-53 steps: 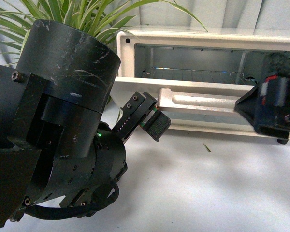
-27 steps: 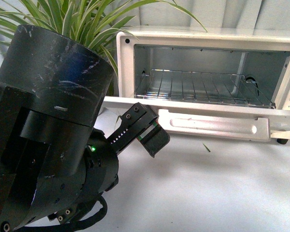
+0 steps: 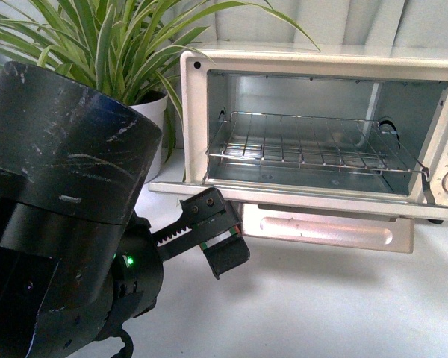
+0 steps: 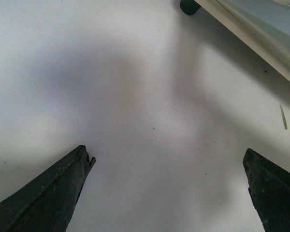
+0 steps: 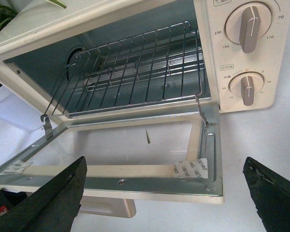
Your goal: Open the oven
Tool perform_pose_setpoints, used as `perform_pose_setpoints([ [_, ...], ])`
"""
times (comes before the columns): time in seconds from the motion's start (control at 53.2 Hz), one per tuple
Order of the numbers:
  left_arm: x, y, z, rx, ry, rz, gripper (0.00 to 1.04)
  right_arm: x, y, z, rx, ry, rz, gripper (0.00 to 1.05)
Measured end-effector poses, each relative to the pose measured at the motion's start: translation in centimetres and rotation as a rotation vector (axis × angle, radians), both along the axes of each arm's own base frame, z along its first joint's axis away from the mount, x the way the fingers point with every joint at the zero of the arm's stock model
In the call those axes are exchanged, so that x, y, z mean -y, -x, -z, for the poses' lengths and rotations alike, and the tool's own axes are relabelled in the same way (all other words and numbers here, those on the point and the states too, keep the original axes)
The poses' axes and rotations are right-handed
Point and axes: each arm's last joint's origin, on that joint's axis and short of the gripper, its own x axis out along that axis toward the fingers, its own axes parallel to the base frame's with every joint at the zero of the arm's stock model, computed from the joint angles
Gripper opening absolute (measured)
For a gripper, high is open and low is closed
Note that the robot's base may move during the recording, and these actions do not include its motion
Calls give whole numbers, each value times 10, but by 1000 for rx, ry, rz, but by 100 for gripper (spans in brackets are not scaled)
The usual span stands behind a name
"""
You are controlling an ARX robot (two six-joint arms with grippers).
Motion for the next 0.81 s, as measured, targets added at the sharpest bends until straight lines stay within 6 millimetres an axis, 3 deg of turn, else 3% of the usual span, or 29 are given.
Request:
perform_pose_setpoints([
  [0.808,-5,17,15,84,-507,118,98,-3,9,14,-25,2,-33,95],
])
